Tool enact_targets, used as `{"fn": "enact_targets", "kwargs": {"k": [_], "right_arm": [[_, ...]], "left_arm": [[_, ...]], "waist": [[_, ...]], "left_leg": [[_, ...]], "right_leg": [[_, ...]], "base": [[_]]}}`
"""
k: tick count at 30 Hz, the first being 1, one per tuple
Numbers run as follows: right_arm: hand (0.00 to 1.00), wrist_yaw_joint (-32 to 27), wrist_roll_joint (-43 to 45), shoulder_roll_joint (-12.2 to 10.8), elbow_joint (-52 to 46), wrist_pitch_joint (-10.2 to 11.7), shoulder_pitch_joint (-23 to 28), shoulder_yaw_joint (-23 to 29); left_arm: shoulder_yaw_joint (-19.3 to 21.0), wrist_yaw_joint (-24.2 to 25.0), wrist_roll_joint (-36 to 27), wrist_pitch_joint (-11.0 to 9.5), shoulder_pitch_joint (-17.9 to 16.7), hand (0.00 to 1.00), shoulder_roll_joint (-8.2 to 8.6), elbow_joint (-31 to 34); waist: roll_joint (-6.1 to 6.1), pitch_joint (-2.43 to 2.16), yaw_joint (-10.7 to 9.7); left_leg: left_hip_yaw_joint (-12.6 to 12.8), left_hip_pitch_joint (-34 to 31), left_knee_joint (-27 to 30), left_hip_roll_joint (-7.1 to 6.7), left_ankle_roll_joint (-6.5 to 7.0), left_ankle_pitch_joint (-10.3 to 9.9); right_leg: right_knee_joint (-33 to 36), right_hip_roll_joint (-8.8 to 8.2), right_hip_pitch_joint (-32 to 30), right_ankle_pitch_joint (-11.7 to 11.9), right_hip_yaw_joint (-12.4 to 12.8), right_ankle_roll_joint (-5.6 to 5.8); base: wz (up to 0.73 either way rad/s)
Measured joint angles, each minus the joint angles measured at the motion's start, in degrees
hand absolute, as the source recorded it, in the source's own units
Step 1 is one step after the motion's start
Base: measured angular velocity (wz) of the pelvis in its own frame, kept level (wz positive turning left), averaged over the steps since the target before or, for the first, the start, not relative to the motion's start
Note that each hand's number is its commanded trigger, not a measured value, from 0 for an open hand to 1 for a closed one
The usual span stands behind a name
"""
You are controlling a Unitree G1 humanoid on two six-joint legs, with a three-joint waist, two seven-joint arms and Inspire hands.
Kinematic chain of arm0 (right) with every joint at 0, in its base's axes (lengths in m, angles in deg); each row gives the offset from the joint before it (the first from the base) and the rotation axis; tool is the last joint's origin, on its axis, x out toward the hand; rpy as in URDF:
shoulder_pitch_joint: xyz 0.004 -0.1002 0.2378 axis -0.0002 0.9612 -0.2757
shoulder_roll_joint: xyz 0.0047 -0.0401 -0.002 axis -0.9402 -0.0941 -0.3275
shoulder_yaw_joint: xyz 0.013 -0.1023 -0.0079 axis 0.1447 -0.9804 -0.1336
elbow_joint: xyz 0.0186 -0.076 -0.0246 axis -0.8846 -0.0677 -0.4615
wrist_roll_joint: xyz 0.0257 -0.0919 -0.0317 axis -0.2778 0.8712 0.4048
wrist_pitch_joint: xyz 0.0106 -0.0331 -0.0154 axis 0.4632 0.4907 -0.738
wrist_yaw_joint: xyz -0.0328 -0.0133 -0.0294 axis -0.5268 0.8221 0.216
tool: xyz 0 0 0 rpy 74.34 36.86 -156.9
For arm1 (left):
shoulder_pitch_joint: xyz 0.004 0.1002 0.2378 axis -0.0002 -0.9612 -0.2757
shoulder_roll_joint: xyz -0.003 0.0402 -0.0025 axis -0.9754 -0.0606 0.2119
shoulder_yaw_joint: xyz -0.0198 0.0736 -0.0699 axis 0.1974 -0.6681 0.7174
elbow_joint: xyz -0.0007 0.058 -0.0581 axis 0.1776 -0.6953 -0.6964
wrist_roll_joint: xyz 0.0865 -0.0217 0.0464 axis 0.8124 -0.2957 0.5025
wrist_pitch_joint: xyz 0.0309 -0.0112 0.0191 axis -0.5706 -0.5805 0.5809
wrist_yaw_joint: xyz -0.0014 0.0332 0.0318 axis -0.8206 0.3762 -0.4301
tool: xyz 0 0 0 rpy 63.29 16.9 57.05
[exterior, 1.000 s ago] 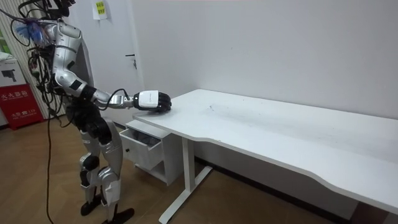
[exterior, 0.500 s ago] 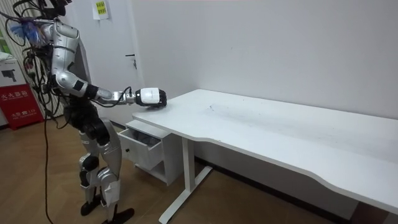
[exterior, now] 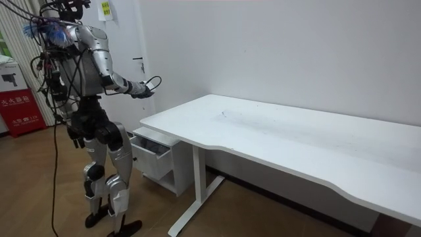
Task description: Put apple and close drawer
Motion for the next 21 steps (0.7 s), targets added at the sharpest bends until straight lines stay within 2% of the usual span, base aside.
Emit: {"fn": "enact_targets", "kwargs": {"k": [3, 7, 12, 19, 20, 21], "right_arm": [[1.0, 2.1, 0.5, 0.2, 0.0, -0.8, 0.0, -1.4], [1.0, 3.9, 0.5, 0.3, 0.7, -0.8, 0.1, -1.6], [1.0, 4.6, 0.5, 1.2, 0.8, -1.1, 0.8, -3.1], [0.99, 6.9, 1.7, 1.3, 0.8, -2.0, 2.5, -3.2], [0.16, 6.9, 1.7, 1.3, 0.8, -2.0, 2.6, -3.2], [0.0, 6.9, 1.7, 1.3, 0.8, -2.0, 2.8, -3.2]], "left_arm": [[0.0, 0.0, 0.0, 0.4, 0.0, 0.0, -0.08, 0.0], [0.0, 0.0, 0.0, 0.5, 0.0, 0.0, -0.08, -0.1], [-0.1, 0.0, 0.0, 0.9, -0.1, 0.0, -0.08, 0.0], [0.0, 0.2, 0.0, 0.9, -0.1, 0.0, -0.07, 0.1], [0.0, 0.3, 0.0, 0.9, -0.1, 0.0, -0.07, 0.1], [0.0, 0.3, 0.0, 0.9, -0.1, 0.0, -0.05, 0.2]], "waist": [[-0.24, 0.18, 0.0], [-0.4, 0.61, 0.3], [-0.43, 0.61, 0.9], [-0.34, 0.57, 0.9], [-0.32, 0.55, 0.9], [-0.27, 0.53, 0.9]], "left_leg": [[-2.0, 0.4, -0.3, -0.12, 0.0, 0.0], [-1.8, 0.7, -0.7, -0.13, 0.0, 0.0], [-1.8, 0.5, -0.7, -0.17, 0.0, 0.0], [-1.8, 0.4, -0.7, -0.16, 0.0, 0.0], [-1.8, 0.5, -0.7, -0.16, 0.0, 0.0], [-1.8, 0.5, -0.7, -0.16, 0.0, 0.0]], "right_leg": [[0.0, -0.01, 0.3, 0.0, -0.6, 0.01], [-0.4, 0.0, 0.9, 0.0, -0.9, 0.01], [-0.3, -0.04, 0.9, 0.0, -1.0, 0.01], [-0.1, -0.06, 0.9, 0.0, -1.0, 0.01], [-0.1, -0.06, 0.9, 0.0, -1.0, 0.01], [-0.1, -0.07, 0.9, 0.0, -1.0, 0.01]], "base": [[-0.01], [0.09], [0.05], [0.03], [0.0], [0.0]]}}
